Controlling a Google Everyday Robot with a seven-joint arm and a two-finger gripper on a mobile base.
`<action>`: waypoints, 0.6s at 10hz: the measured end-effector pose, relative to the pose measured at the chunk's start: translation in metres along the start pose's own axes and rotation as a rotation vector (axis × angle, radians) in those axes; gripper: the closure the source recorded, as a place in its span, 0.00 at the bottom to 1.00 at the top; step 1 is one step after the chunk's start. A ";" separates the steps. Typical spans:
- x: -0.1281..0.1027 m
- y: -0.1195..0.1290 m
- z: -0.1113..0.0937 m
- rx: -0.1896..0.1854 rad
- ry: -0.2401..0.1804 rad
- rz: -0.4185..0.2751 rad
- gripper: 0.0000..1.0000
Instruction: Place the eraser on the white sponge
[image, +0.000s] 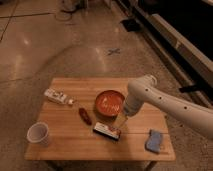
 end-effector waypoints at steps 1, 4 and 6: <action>0.000 0.000 0.001 0.001 0.000 0.000 0.20; -0.001 0.000 0.001 0.001 0.000 0.002 0.20; -0.001 0.001 0.000 0.001 0.000 0.003 0.20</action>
